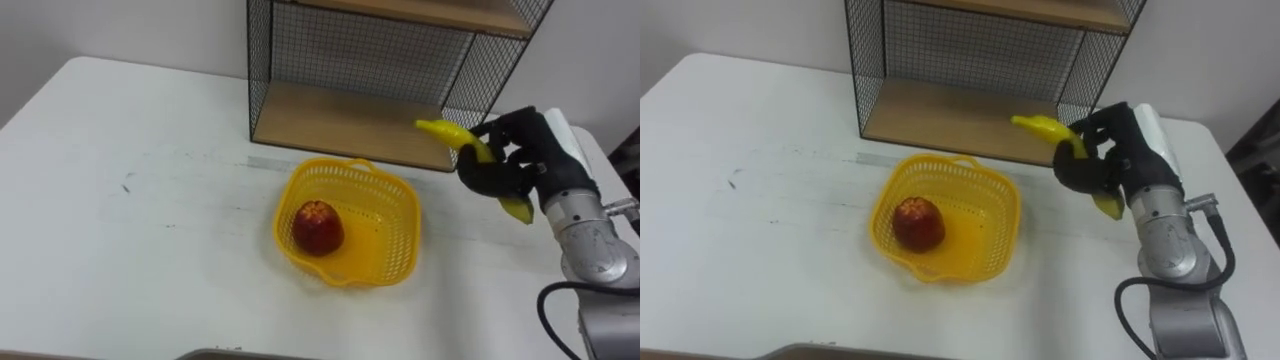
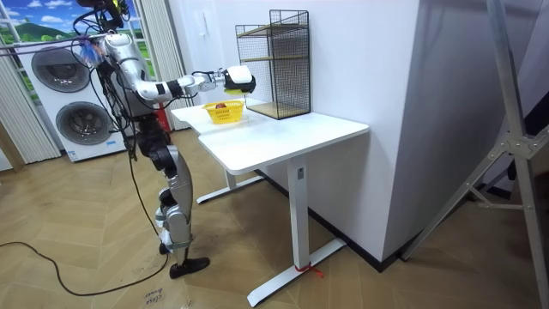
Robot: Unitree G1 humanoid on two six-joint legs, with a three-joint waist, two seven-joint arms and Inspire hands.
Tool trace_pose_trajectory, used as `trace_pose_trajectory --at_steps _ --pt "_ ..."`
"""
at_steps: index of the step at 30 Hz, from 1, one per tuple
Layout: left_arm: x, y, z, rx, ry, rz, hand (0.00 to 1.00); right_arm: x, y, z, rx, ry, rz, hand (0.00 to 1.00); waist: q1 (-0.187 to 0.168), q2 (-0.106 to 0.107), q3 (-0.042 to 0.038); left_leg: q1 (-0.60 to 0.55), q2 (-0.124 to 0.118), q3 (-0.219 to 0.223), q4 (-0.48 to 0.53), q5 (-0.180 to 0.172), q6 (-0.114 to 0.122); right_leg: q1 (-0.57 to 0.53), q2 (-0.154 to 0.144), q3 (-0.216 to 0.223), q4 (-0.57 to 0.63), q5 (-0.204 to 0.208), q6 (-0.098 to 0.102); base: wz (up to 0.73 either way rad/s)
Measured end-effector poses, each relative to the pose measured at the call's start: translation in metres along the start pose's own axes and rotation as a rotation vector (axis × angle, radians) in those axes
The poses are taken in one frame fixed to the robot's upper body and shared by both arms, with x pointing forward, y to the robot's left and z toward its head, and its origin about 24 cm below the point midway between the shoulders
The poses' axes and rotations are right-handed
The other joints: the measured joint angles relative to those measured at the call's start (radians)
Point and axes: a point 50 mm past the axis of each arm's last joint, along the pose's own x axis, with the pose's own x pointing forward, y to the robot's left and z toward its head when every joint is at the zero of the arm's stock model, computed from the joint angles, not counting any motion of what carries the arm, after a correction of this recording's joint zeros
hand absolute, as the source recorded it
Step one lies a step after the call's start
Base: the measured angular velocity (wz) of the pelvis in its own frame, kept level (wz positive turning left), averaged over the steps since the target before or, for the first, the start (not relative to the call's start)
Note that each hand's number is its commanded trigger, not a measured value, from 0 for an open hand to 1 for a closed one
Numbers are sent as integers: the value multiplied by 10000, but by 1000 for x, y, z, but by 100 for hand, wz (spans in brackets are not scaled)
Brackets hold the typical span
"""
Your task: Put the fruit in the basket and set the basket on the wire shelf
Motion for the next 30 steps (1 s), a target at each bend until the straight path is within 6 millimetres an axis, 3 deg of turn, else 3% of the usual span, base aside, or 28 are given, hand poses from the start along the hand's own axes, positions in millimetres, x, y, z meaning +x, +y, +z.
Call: trace_pose_trajectory --at_steps 13,16,20,30 --pt "0 -5 5 -26 -127 -111 0 -4 1 38 -203 -1577 409 100 220 19 4 -153 19 153 8 2 -1 -289 2 69 94 13 -18 -3" --pt "1 -4 9 -26 -227 -91 0 -5 8 46 -190 -1880 913 100 301 -22 8 -146 28 148 5 2 -1 -285 7 64 110 13 -19 0" --pt "1 -3 13 13 -300 -87 0 -7 17 54 -219 -2148 1533 100 417 -109 94 -172 35 145 -3 2 -2 -299 15 65 128 13 -18 0" --pt "1 -8 18 611 -458 -233 0 -10 38 59 -465 -2295 3211 100 522 -130 76 -325 50 65 21 -1 -4 -345 14 -31 122 20 -27 2"
